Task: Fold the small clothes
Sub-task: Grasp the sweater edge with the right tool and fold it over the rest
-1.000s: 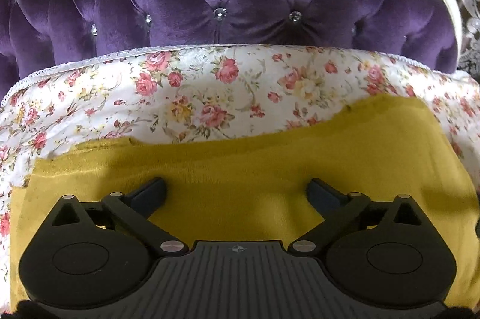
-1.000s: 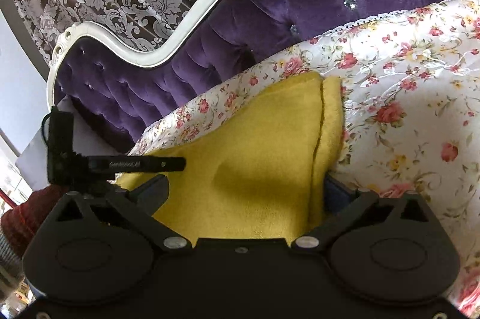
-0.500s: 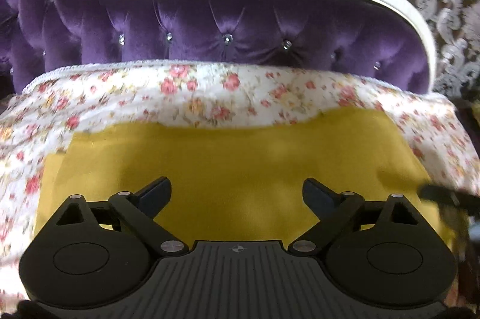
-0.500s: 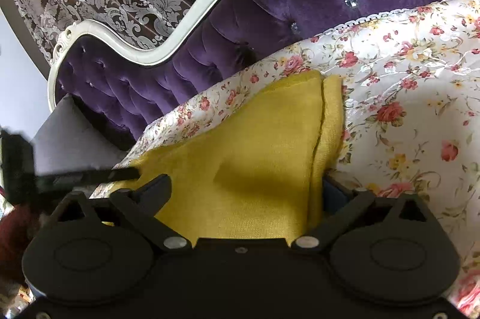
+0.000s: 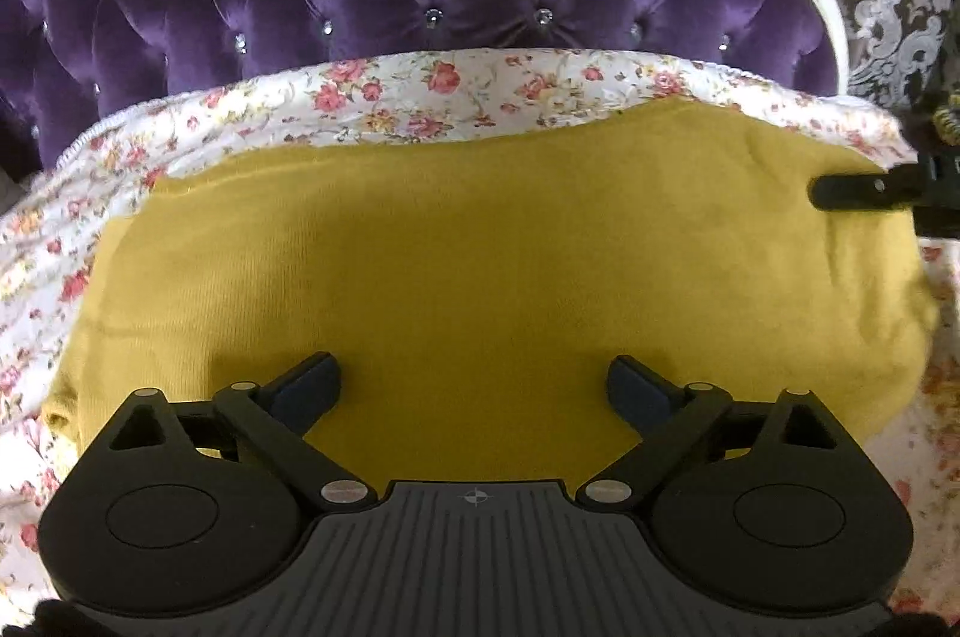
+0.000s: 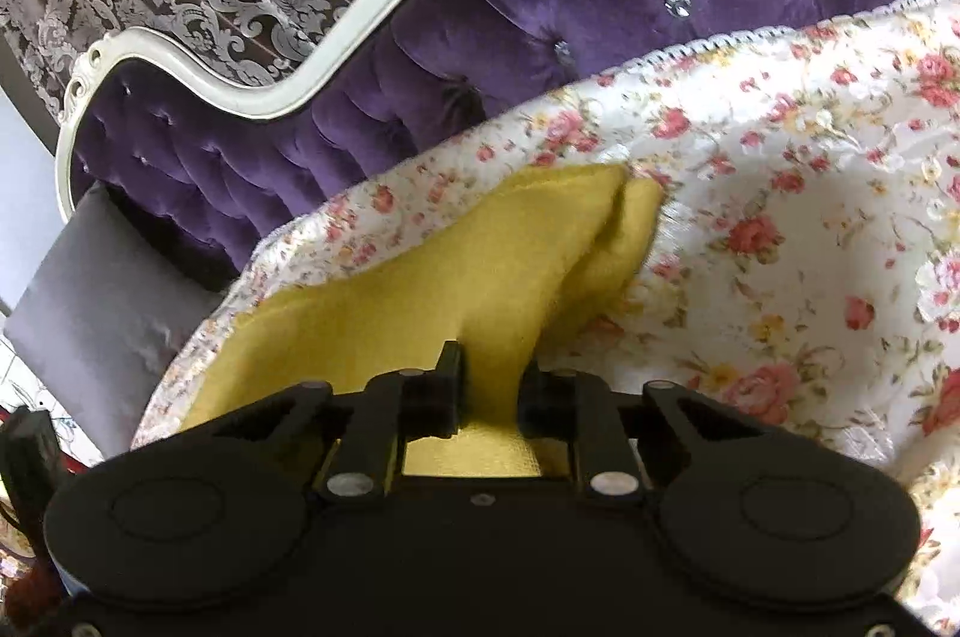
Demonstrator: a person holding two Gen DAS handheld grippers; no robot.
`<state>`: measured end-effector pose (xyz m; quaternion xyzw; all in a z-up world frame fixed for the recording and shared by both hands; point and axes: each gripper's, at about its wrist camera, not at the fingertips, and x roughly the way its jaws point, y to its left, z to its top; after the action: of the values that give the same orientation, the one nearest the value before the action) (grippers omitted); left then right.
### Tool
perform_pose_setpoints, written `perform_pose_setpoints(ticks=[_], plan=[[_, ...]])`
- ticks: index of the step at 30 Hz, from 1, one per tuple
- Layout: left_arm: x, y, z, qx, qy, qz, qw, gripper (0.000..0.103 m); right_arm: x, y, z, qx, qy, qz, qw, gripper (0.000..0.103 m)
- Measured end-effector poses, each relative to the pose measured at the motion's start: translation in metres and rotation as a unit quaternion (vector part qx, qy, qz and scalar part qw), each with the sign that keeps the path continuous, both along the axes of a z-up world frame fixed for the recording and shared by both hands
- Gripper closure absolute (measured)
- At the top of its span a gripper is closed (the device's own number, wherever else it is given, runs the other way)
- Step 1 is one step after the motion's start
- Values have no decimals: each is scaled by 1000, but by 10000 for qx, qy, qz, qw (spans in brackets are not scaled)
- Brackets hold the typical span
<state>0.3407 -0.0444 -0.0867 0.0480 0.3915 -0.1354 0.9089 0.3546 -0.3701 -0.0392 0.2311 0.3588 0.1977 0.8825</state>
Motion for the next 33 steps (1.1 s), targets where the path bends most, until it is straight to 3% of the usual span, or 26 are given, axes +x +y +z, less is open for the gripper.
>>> perform_pose_setpoints(ticks=[1,4,7,8,11,16,28,33], plan=[[-1,3,2,-36,73,-41,10000,8,0,5,6,-103,-28,27,9999,77],[-10,24,13,-300,144,73,9994,29,0,25,25,-419,-70,138,9990,78],[-28,50,27,-478,-116,264,9984,29,0,51,42,-590,-120,267,9978,80],[-33,58,31,-425,-216,325,9983,29,1,60,47,-628,-149,319,9974,84],[-46,84,40,-305,-445,465,9975,29,4,90,60,-629,-189,518,9965,85],[-55,128,46,-502,-431,749,9950,29,7,151,70,-705,-316,865,9932,87],[-64,200,34,-995,-215,1186,9877,29,22,273,41,-591,-221,1361,9887,87],[-66,216,30,-1107,-126,1300,9852,29,18,309,28,-917,-276,1587,9827,84]])
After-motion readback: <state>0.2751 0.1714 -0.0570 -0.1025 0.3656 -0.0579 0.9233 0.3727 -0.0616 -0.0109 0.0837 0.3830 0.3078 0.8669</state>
